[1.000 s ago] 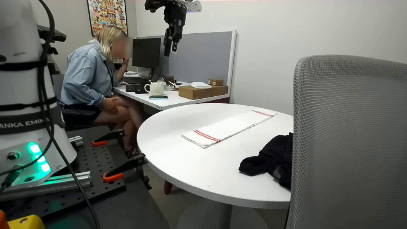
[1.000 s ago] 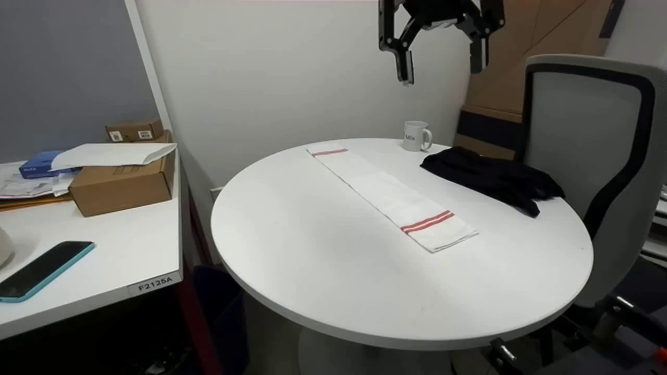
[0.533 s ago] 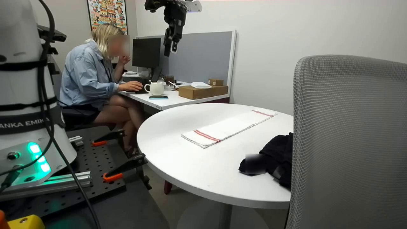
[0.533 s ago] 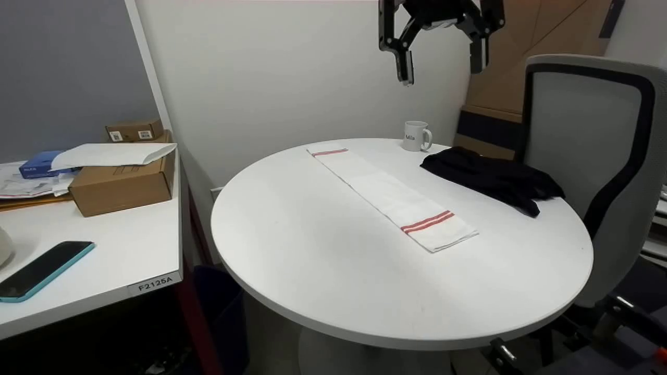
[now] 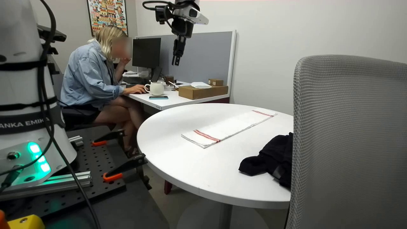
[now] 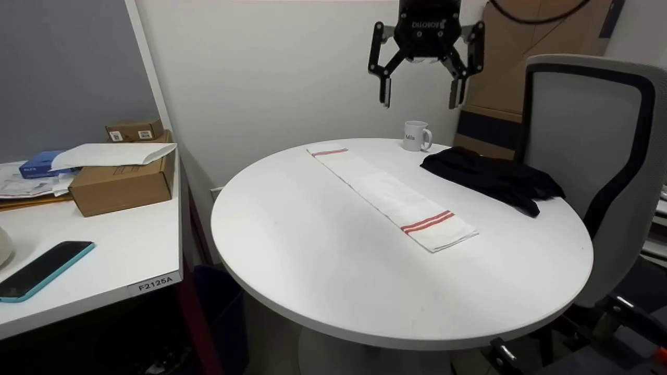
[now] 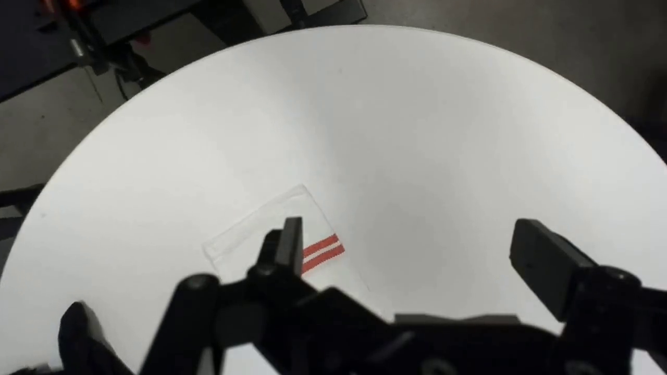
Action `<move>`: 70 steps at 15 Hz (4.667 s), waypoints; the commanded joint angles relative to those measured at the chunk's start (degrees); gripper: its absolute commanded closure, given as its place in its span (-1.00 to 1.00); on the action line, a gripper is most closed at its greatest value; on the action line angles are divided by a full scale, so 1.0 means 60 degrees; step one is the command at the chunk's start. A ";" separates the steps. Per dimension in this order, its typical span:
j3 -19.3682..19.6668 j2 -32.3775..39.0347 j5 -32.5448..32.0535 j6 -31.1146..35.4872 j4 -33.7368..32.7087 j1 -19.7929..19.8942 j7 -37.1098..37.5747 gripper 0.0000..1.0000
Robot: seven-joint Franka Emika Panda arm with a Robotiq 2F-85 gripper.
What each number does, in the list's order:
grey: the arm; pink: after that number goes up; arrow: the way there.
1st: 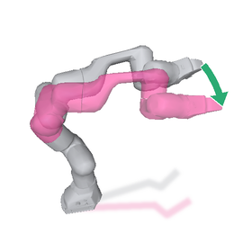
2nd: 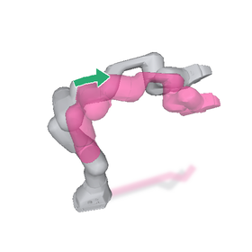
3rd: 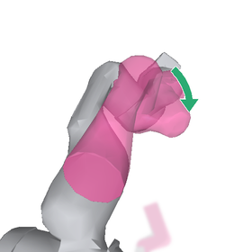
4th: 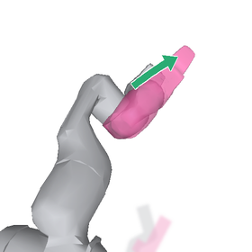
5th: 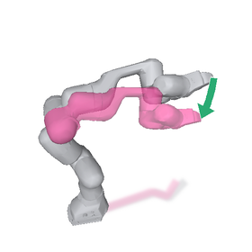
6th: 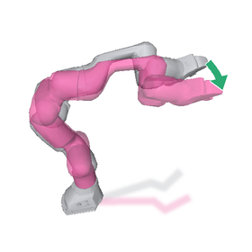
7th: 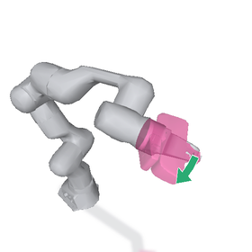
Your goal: Fold the towel four times over
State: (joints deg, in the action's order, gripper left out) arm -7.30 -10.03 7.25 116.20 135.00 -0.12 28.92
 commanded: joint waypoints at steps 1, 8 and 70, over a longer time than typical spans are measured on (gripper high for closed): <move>0.0342 0.0513 0.0955 0.1847 0.0623 0.0012 0.0566 -1.00; 0.0695 0.0609 0.2543 0.5550 0.2354 0.0001 0.1512 -1.00; 0.1420 0.5883 0.6559 0.8214 0.0773 0.0323 0.3233 -1.00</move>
State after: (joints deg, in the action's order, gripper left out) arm 1.23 23.78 46.58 166.15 141.42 0.90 49.12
